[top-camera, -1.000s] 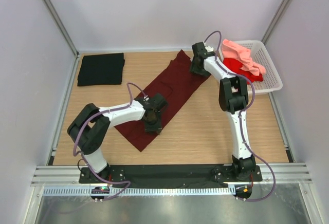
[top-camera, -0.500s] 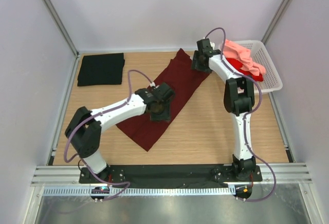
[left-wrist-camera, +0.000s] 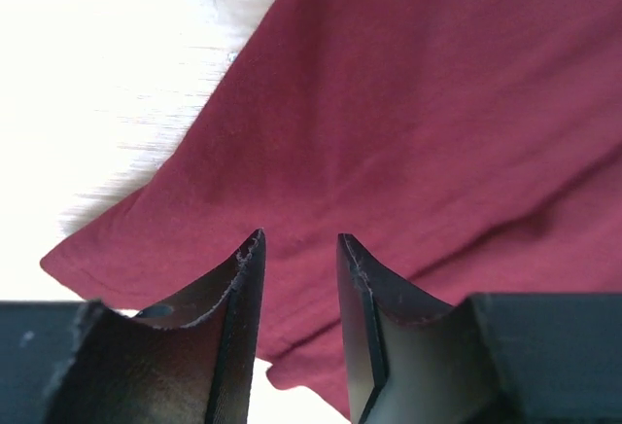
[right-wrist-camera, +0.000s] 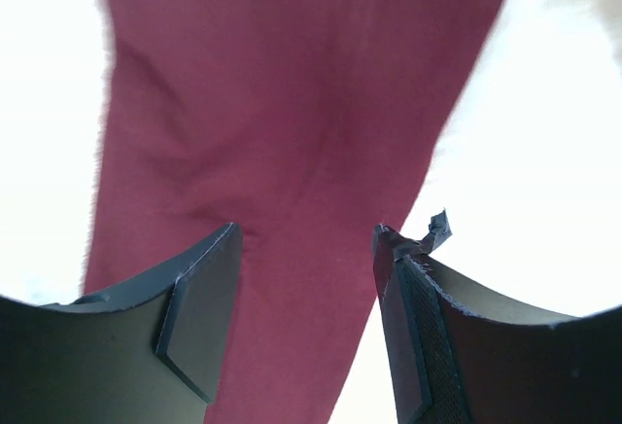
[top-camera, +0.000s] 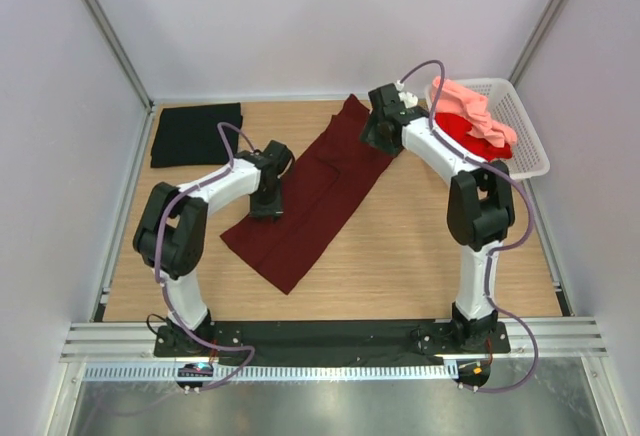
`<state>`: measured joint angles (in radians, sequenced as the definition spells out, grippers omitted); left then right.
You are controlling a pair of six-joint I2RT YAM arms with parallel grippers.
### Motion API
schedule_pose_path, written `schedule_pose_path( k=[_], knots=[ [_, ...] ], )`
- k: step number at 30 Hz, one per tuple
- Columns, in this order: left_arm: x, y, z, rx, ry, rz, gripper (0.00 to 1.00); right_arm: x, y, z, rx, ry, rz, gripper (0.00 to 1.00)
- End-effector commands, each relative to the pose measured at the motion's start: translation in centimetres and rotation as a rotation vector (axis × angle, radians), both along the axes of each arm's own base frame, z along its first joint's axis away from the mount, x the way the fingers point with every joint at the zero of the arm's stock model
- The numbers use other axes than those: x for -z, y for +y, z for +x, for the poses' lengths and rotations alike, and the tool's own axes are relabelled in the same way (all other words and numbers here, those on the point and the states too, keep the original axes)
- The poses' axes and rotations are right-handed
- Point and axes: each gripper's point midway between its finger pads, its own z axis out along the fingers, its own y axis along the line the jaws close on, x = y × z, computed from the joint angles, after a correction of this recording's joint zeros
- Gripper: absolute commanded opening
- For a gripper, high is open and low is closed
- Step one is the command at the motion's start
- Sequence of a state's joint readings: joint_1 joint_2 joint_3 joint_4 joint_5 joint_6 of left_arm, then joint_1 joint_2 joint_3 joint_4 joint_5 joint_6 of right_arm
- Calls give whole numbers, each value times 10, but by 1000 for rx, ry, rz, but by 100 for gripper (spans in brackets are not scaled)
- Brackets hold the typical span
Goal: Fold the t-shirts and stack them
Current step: Fold the tshirt
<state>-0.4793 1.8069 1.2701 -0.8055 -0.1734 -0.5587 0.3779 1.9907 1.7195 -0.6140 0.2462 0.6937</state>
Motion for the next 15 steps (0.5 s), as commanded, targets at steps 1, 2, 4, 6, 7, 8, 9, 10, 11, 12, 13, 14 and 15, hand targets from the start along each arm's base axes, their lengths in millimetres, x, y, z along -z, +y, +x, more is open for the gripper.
schedule_pose_path(
  k=[1, 2, 4, 6, 7, 8, 9, 10, 11, 12, 13, 14, 15],
  knots=[
    [17, 18, -8, 8, 56, 92, 36, 31, 3, -5, 125, 84, 11, 63],
    [21, 18, -10, -2, 70, 98, 35, 31, 6, -2, 132, 84, 20, 63],
    [27, 22, -14, -17, 88, 119, 34, 44, 11, 4, 137, 97, 26, 63],
    [31, 26, -19, -40, 101, 132, 34, 49, 14, 12, 127, 81, 27, 63],
    [32, 27, -21, -47, 105, 133, 35, 61, 12, 14, 128, 95, 10, 63],
    [31, 28, -24, -54, 108, 128, 35, 67, 9, 16, 121, 95, -24, 63],
    [34, 25, -31, -65, 126, 105, 35, 70, 6, 19, 121, 90, -36, 63],
    [34, 20, -32, -67, 121, 73, 35, 82, 2, 20, 123, 105, -56, 63],
    [36, 17, -35, -77, 129, 54, 36, 87, 0, 21, 104, 113, -73, 63],
    [40, 16, -42, -97, 144, 40, 36, 89, -1, 22, 95, 115, -75, 63],
    [41, 12, -45, -105, 154, 14, 35, 92, -2, 23, 82, 119, -81, 63],
    [41, 10, -48, -112, 158, 0, 35, 93, -4, 23, 68, 121, -89, 63],
    [42, 8, -52, -129, 165, -9, 35, 94, -7, 23, 43, 120, -112, 63]
  ],
)
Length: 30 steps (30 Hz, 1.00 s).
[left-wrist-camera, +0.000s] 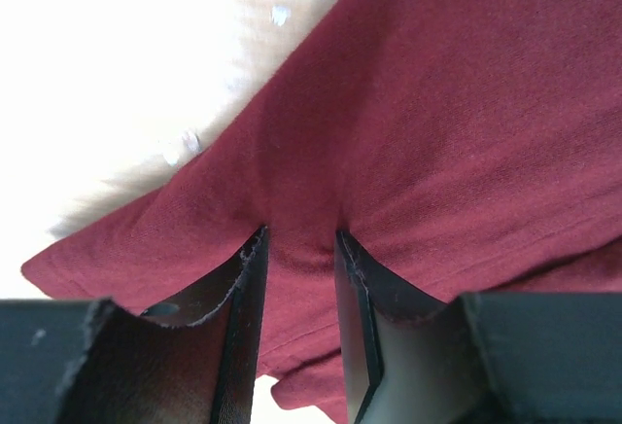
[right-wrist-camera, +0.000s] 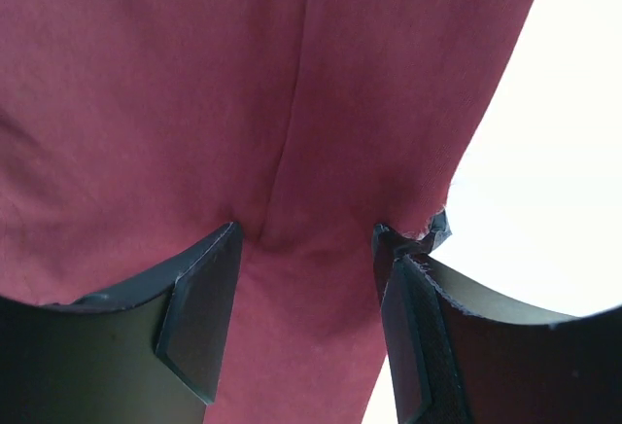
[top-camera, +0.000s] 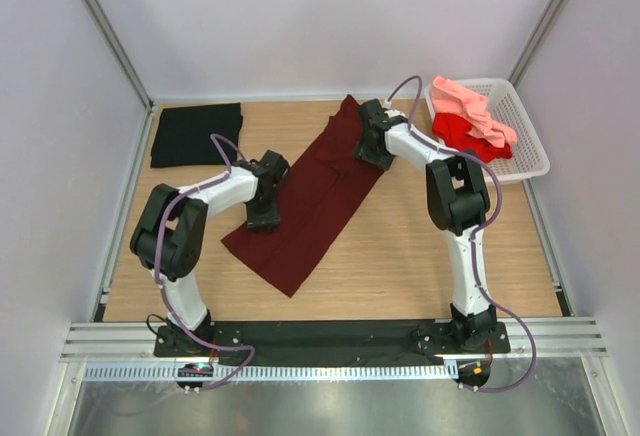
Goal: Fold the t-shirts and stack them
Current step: Fold the tshirt
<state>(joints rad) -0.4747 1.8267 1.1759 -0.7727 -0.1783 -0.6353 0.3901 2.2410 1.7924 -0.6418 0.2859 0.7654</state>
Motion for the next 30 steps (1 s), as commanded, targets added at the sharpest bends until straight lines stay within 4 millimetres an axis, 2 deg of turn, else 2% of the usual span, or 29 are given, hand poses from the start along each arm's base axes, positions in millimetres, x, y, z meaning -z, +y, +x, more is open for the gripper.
schedule_pose_path(
  k=[1, 3, 4, 6, 7, 9, 11, 14, 20, 23, 25, 26, 27, 28, 30],
  knots=[
    [15, -1, -37, -63, 109, -32, 35, -7, -13, 18, -42, -56, -51, 63],
    [13, -2, -43, -87, 95, -47, 35, -8, -20, 19, -83, -64, -48, 64],
    [18, -2, -55, -119, 115, -60, 35, -7, -23, 19, -103, -59, -41, 64],
    [12, -15, -59, -129, 77, -122, 35, -6, -34, 19, -149, -53, -53, 64],
    [17, -18, -70, -161, 94, -139, 35, -6, -35, 20, -173, -50, -54, 64],
    [12, -37, -77, -148, 72, -204, 35, -5, -43, 25, -219, -47, -82, 64],
    [9, -60, -88, -151, 89, -269, 36, -7, -40, 30, -262, -56, -70, 64],
    [1, -87, -92, -145, 87, -314, 36, -10, -44, 41, -307, -81, -92, 65],
    [0, -102, -104, -171, 88, -309, 38, -16, -46, 66, -366, -140, -94, 67],
    [-6, -112, -103, -158, 79, -331, 40, -12, -40, 78, -422, -153, -94, 67],
    [-22, -123, -92, -104, 45, -359, 42, -18, -37, 86, -445, -171, -92, 67],
    [-28, -121, -90, -77, 38, -343, 44, -13, -36, 85, -455, -158, -91, 67],
    [-44, -128, -77, -20, -6, -349, 45, -16, -35, 85, -459, -158, -86, 67],
    [-52, -125, -68, 15, -44, -320, 45, -17, -32, 83, -465, -153, -76, 66],
    [-62, -115, -65, 64, -53, -255, 48, -32, -29, 76, -479, -161, -54, 67]
  ],
)
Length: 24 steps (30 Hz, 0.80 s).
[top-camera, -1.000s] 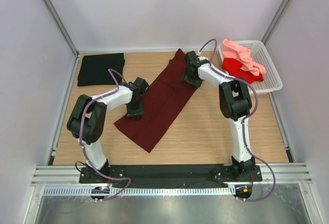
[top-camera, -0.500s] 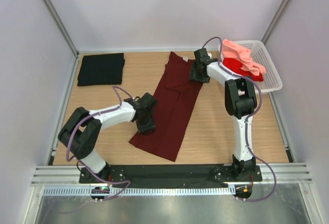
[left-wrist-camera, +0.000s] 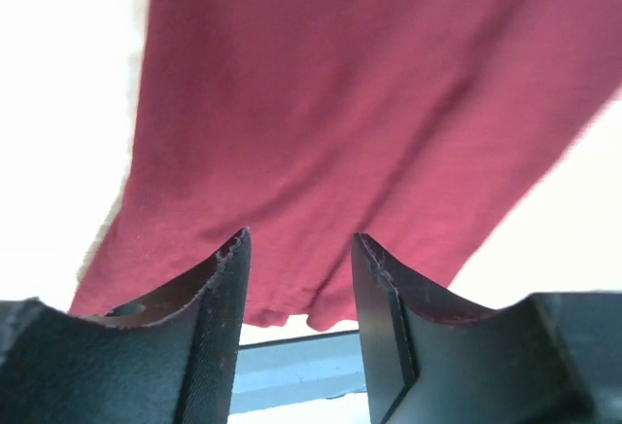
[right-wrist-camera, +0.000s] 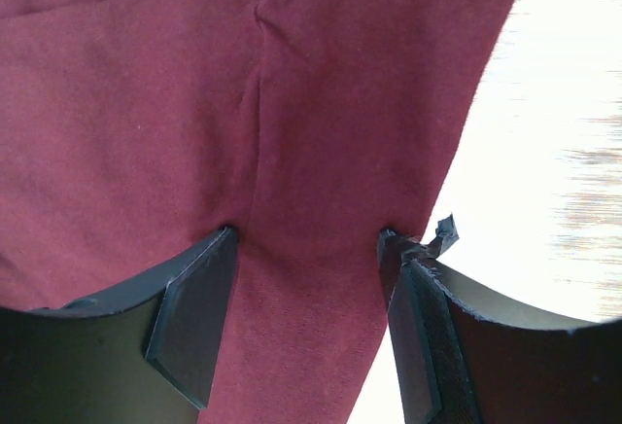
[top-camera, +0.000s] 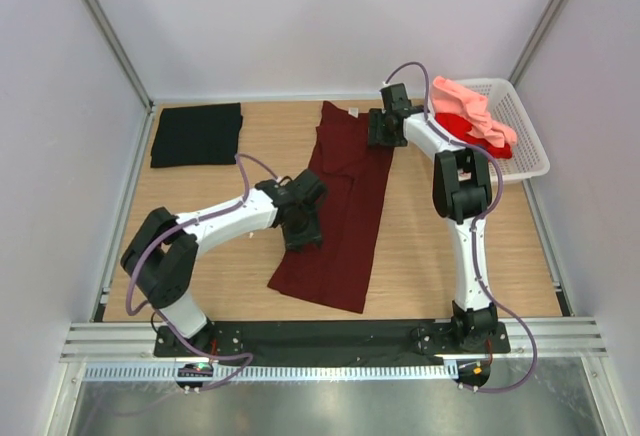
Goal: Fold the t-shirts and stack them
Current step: Fold the tshirt
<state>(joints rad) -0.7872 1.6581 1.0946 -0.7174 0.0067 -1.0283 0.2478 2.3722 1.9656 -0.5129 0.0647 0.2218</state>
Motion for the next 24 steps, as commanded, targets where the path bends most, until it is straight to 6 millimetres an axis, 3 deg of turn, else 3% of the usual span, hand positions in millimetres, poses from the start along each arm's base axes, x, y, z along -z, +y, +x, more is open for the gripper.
schedule_pose_path(
  k=[1, 2, 4, 6, 9, 11, 12, 14, 15, 16, 17, 18, 19, 21, 23, 24],
  knots=[
    [-34, 12, 25, 116, -119, 90, 48, -31, 7, -1, -54, -39, 30, 67],
    [-36, 22, 23, 122, -114, 121, 48, -49, 6, -4, -46, -58, 39, 67],
    [-29, 39, 21, 132, -95, 144, 49, -55, 3, -20, -28, -16, 48, 67],
    [-26, 47, 19, 128, -89, 128, 49, -74, 8, -36, -24, 8, 94, 67],
    [-8, 59, 4, 127, -42, 102, 50, -94, 13, -80, 29, 106, 169, 68],
    [0, 62, -6, 124, -33, 75, 50, -97, 12, -111, 104, 160, 182, 67],
    [3, 65, -9, 115, -34, 74, 50, -100, 15, -142, 115, 184, 180, 66],
    [11, 68, -24, 108, 5, 50, 50, -99, 22, -177, 149, 220, 204, 65],
    [13, 69, -30, 111, 19, 41, 49, -76, 32, -216, 122, 296, 171, 64],
    [13, 69, -35, 113, 28, 21, 49, -92, 37, -234, 138, 264, 206, 64],
    [13, 69, -41, 114, 35, 11, 49, -91, 44, -252, 127, 271, 215, 64],
    [18, 75, -50, 115, 58, 14, 49, -69, 42, -283, 131, 330, 194, 63],
    [19, 78, -54, 109, 60, 17, 49, -83, 57, -302, 89, 287, 242, 63],
    [21, 86, -62, 97, 53, 18, 49, -66, 57, -334, 144, 323, 274, 61],
    [21, 87, -67, 91, 48, -1, 47, -71, 64, -355, 159, 274, 330, 59],
    [24, 86, -72, 80, 62, -20, 46, -52, 58, -370, 171, 300, 317, 58]
  ],
)
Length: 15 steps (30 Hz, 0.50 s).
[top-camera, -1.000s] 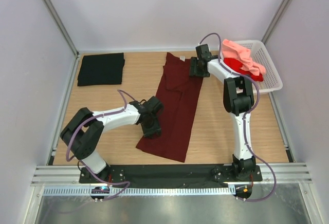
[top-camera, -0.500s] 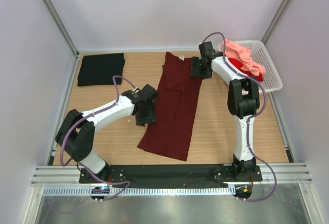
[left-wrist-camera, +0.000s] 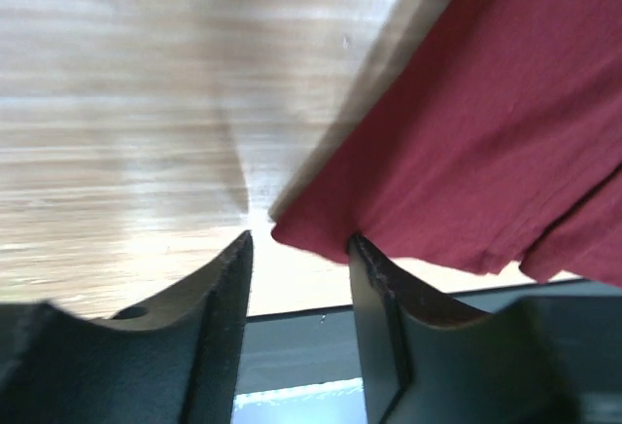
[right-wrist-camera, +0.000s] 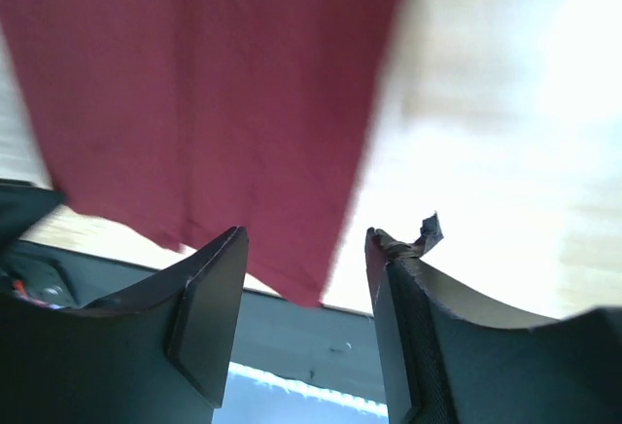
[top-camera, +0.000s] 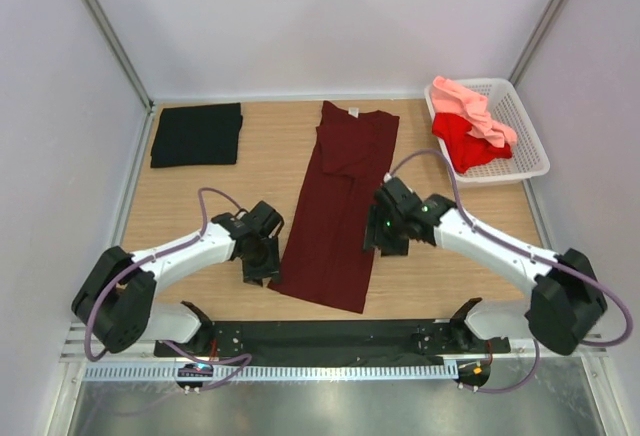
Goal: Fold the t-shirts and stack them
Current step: Fold the tshirt
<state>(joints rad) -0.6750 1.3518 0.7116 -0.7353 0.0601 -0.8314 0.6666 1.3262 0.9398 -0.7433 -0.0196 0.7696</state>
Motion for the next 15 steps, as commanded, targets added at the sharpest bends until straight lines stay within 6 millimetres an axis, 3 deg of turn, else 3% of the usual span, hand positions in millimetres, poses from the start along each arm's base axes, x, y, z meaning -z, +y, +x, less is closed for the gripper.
schedule_pose_path(
  k=[1, 3, 6, 11, 13, 15],
  knots=[
    [-1, -10, -8, -22, 2, -88, 44, 17, -5, -22, 174, 0, 62, 58],
    [-2, -14, -10, -53, -6, -122, 42, 29, -11, -40, 171, 16, 54, 57],
    [4, -20, -14, -77, -11, -162, 32, 34, -2, -59, 122, 22, 112, 57],
    [6, -30, -21, -64, -2, -162, 19, 32, 12, -71, 73, 18, 134, 57],
    [7, -25, -24, -58, 6, -129, 12, 32, 22, -77, 84, 16, 158, 57],
    [4, -18, -17, -67, -26, -82, 11, 36, 30, -85, 73, 18, 163, 56]
  ],
)
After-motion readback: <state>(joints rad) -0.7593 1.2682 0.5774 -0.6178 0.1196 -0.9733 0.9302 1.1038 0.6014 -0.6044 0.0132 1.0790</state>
